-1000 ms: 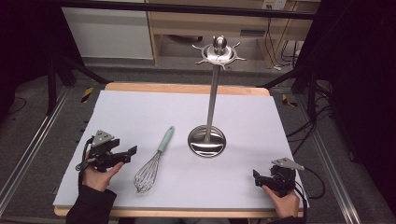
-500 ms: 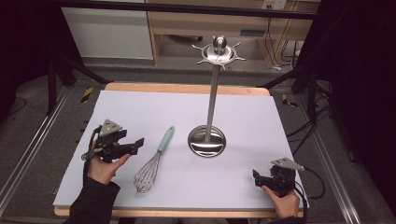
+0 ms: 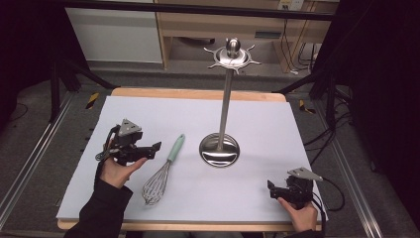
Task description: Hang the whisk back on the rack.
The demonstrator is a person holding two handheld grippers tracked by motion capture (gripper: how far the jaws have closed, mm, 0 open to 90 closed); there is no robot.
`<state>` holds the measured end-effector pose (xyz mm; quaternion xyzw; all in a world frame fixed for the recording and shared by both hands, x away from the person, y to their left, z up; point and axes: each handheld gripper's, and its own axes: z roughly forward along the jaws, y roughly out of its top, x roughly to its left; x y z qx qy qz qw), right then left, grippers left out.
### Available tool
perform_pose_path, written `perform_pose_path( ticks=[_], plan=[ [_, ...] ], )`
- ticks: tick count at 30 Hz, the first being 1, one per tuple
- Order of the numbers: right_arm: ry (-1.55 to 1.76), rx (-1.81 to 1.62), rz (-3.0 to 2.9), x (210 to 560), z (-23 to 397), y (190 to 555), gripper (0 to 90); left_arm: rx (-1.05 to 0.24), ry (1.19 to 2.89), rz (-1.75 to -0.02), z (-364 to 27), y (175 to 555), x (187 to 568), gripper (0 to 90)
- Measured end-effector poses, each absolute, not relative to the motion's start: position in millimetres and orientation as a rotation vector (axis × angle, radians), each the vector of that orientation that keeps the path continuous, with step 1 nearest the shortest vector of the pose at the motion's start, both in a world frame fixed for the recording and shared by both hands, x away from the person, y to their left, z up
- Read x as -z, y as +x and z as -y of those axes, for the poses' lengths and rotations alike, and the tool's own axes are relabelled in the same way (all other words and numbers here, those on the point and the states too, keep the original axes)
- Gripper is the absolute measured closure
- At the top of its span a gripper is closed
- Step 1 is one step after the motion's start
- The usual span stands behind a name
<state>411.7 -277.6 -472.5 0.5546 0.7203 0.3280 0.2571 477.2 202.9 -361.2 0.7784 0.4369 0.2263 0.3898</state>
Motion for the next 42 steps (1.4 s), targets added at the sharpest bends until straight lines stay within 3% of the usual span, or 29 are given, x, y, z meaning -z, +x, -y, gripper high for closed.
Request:
perform_pose_path(
  ticks=[20,42],
  plan=[
    [1.491,-0.877,-1.971,473.3,275.7,412.7,7.8,-0.537,2.085,-1.098,-176.1,496.3,366.5,25.2],
    [1.498,-0.877,-1.99,474.0,274.5,412.8,8.1,-0.47,2.22,-1.146,-154.3,513.7,393.3,32.2]
  ],
)
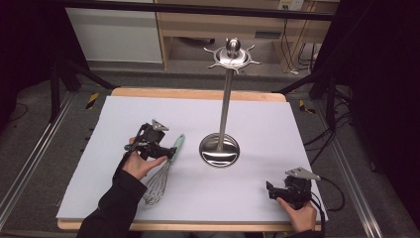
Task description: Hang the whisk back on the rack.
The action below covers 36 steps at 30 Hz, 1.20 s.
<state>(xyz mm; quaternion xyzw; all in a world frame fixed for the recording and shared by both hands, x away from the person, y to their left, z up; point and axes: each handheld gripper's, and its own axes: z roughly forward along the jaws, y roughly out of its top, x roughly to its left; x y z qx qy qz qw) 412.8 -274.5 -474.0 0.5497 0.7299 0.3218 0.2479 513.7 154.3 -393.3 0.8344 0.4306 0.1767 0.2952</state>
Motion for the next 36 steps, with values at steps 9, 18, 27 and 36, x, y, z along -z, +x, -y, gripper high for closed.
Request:
perform_pose_path(
  ticks=[9,18,27,36],
  plan=[
    [1.494,-0.87,-1.997,474.4,273.5,413.5,8.2,-0.427,2.287,-1.159,-150.3,518.4,406.3,36.1],
    [1.489,-0.865,-2.0,474.8,273.5,413.9,8.2,-0.379,2.321,-1.186,-148.3,523.3,417.9,41.0],
    [1.488,-0.868,-2.005,474.9,273.5,413.9,8.3,-0.342,2.346,-1.22,-144.5,528.2,427.2,45.1],
    [1.493,-0.868,-2.006,475.0,273.1,414.0,8.4,-0.309,2.38,-1.26,-143.4,532.9,437.2,50.2]
  ],
)
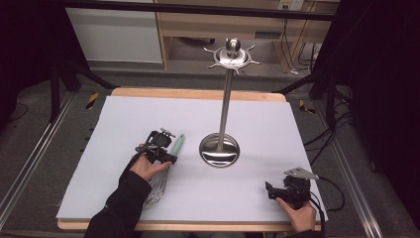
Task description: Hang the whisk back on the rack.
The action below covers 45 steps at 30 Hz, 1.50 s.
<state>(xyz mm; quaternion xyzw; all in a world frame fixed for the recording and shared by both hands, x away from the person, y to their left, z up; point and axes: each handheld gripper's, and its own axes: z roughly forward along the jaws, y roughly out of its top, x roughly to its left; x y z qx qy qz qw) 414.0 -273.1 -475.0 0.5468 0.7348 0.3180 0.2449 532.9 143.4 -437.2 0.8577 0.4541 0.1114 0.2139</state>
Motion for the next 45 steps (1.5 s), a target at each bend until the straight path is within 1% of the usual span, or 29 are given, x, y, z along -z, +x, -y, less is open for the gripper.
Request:
perform_pose_path(
  ticks=[20,36,45],
  plan=[
    [1.494,-0.869,-2.009,475.0,272.9,414.1,8.4,-0.245,2.399,-1.309,-138.1,541.1,450.6,62.9],
    [1.492,-0.867,-2.01,475.0,272.6,414.1,8.4,-0.218,2.359,-1.368,-140.1,543.0,450.1,65.7],
    [1.49,-0.866,-2.01,474.8,273.0,414.0,8.4,-0.217,2.327,-1.33,-142.8,536.2,441.0,67.2]
  ],
)
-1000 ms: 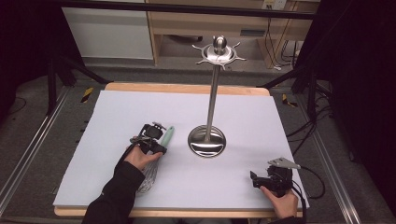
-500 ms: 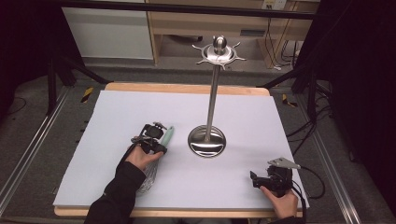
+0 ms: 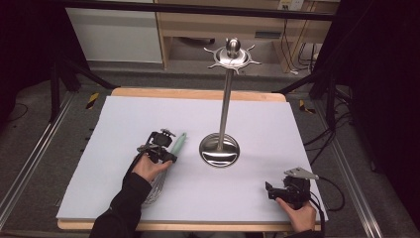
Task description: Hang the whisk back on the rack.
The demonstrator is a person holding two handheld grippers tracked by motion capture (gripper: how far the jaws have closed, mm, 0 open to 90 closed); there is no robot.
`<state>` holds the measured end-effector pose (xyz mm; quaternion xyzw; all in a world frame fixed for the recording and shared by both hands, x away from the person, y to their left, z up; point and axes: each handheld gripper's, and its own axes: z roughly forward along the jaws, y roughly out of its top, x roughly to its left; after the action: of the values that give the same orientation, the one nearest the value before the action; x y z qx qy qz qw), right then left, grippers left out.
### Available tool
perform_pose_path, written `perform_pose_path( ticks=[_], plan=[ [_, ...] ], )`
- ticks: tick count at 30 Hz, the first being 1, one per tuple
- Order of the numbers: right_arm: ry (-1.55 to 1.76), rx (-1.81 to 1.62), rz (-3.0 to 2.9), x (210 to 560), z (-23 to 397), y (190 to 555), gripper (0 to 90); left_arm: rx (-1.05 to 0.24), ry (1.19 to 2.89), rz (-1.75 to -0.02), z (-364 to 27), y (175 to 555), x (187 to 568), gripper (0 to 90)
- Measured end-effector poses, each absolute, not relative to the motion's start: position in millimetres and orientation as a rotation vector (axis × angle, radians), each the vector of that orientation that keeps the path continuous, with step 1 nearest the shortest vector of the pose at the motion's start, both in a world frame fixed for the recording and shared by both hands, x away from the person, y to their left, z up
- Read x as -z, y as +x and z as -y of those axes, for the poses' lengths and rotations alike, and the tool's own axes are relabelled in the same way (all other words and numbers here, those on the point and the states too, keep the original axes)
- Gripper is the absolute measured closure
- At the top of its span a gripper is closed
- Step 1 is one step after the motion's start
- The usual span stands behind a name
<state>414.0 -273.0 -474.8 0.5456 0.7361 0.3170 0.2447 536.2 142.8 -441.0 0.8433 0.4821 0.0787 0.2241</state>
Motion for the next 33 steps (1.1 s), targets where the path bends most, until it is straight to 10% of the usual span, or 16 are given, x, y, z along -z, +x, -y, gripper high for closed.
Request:
perform_pose_path(
  ticks=[33],
  plan=[
    [1.497,-0.865,-2.013,475.3,273.4,413.5,8.4,-0.31,2.051,-1.136,-187.6,476.7,394.8,69.2]
  ],
)
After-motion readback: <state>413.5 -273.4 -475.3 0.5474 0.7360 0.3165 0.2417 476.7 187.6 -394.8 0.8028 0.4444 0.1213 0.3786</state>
